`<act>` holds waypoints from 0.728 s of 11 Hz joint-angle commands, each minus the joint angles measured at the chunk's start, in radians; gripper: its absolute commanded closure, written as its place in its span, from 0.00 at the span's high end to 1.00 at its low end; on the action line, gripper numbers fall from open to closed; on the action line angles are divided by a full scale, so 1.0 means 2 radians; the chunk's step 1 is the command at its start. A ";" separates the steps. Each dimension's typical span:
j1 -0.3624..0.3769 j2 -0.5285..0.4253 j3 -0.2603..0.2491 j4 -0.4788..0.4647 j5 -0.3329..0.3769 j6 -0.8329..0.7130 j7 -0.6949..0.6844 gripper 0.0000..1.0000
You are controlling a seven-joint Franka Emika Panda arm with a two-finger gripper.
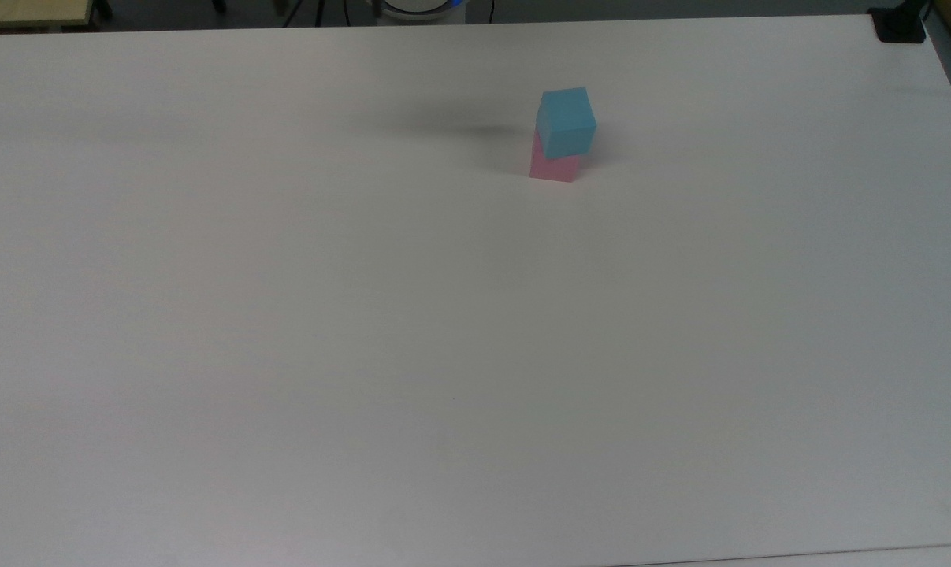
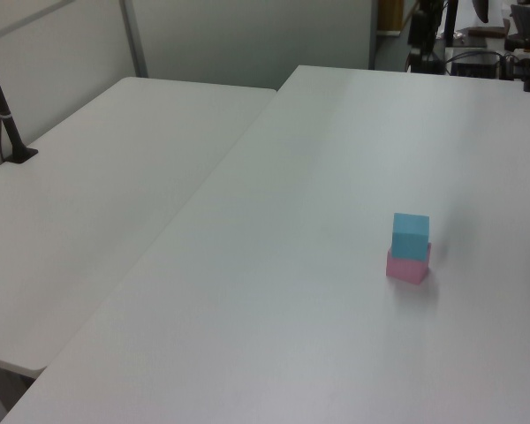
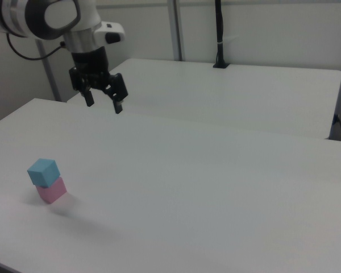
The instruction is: Put blue cube on pink cube
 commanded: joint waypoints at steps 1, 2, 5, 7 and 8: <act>0.094 0.031 -0.104 0.043 -0.002 -0.012 -0.050 1.00; 0.110 0.045 -0.128 0.061 -0.002 -0.012 -0.049 1.00; 0.108 0.060 -0.132 0.071 -0.019 0.015 -0.057 1.00; 0.107 0.058 -0.132 0.071 -0.025 0.012 -0.070 1.00; 0.106 0.058 -0.132 0.071 -0.025 0.005 -0.091 1.00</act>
